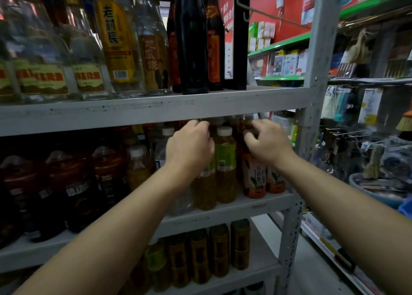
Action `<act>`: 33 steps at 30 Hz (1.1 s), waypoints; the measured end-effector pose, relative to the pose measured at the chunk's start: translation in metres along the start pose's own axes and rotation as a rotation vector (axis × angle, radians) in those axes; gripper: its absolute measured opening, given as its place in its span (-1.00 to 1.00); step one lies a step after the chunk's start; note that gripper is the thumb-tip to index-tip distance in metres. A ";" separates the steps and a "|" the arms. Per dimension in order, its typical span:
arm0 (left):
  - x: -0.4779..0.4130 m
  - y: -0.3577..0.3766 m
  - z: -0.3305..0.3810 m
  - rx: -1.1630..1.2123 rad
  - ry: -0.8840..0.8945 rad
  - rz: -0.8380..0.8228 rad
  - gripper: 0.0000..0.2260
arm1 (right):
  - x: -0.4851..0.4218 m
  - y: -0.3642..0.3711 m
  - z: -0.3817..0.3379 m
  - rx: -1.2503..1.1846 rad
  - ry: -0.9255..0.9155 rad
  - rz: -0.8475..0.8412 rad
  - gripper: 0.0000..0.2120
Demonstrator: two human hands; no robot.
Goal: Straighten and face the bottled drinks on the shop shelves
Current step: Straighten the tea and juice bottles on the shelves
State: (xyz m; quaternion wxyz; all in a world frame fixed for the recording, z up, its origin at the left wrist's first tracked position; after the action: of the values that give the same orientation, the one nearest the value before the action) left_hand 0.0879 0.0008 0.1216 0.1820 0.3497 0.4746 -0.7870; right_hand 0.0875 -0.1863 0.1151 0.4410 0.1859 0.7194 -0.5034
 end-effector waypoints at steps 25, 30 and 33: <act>-0.031 0.029 -0.013 -0.046 -0.020 -0.536 -0.84 | -0.019 0.050 -0.006 -0.435 0.422 -0.287 -0.78; -0.036 0.029 -0.018 0.030 -0.121 -0.510 -0.84 | -0.020 0.046 -0.003 -0.430 0.397 -0.250 -0.80; -0.034 0.030 -0.018 0.060 -0.168 -0.450 -0.89 | -0.017 0.047 0.001 -0.462 0.407 -0.202 -0.75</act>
State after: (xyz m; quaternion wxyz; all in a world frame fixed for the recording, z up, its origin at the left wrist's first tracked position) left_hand 0.1364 0.0008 0.1224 0.0305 0.1736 0.5002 -0.8477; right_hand 0.1307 -0.1645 0.1023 0.2663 0.1053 0.9029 -0.3206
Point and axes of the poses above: each hand's wrist, its own x-axis away from the middle knuckle, its own y-axis out of the palm, z = x × y, the point moved 7 cm from there along -x, towards the middle knuckle, and after that the axes turned 13 degrees about -y, right-handed, at the moved point
